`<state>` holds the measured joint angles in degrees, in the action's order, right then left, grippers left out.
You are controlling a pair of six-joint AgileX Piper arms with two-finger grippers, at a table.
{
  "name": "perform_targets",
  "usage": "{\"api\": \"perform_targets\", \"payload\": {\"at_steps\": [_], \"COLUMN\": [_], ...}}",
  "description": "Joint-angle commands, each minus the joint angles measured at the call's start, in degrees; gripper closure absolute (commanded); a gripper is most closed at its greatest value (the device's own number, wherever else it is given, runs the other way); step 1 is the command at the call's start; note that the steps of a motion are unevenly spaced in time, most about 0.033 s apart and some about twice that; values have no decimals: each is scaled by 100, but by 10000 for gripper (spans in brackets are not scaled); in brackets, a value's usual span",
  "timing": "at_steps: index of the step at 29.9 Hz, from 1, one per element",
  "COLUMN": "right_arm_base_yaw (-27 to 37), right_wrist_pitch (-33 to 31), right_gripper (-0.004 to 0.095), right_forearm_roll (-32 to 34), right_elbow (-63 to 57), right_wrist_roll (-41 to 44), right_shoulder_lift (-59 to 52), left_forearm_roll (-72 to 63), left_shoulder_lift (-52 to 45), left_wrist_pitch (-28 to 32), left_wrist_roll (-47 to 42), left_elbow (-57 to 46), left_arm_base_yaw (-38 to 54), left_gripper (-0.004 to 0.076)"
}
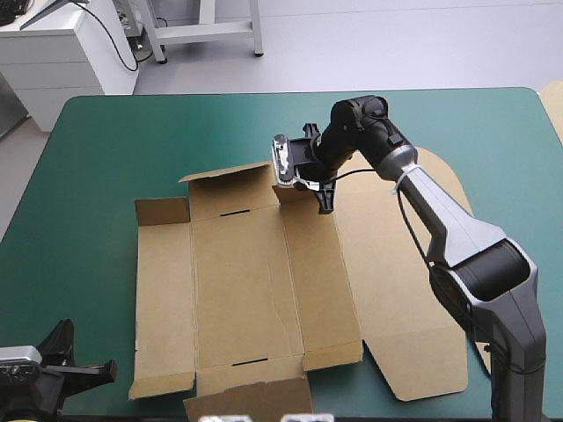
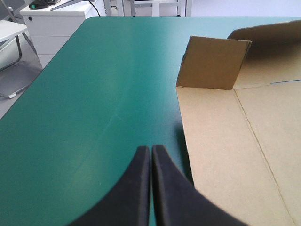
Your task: Fold the box
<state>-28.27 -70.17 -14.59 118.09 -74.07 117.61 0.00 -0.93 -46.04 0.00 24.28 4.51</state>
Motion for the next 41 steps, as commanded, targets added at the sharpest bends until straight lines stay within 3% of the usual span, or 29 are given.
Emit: {"api": "perform_targets", "payload": {"at_steps": [1,9,18,22,26,29,33,34,37,38,39,41], "right_arm_base_yaw": [-1,-1,-1,-1,-1,-1,-1,-1,-1,-1,-1,-1], "right_wrist_pitch": [548,1163,834,775,869,790,621,495,106,-16,-88,-119], "right_gripper": [929,929,892,685,355,244,340,397,708,866,928,914], "right_forearm_roll": [-163,-151,-101,45,520,698,976,1082,1459,1678,1850,2386], "right_elbow": [143,156,156,156,263,548,990,1092,1288,1335,1377,1402], "right_wrist_roll": [523,861,844,945,1521,2063,3119,3346,3905,4172,4484,5213], "right_shoulder_lift": [-160,16,16,16,16,16,16,16,16,16,16,-6], "left_forearm_roll": [0,0,0,0,0,0,0,0,0,-36,-60,-107], "left_shoulder_lift": [-49,-49,-49,-49,-49,-49,-49,-49,-49,-49,-49,-49], "left_wrist_pitch": [429,429,429,429,429,429,429,429,429,429,429,429], "left_wrist_roll": [0,0,0,0,0,0,0,0,0,0,0,0], "left_elbow": [119,119,119,119,119,119,119,119,119,119,119,119], "left_arm_base_yaw": [9,9,9,9,9,9,9,9,9,9,9,9], "left_gripper": [731,731,731,731,731,731,731,731,731,731,731,731]}}
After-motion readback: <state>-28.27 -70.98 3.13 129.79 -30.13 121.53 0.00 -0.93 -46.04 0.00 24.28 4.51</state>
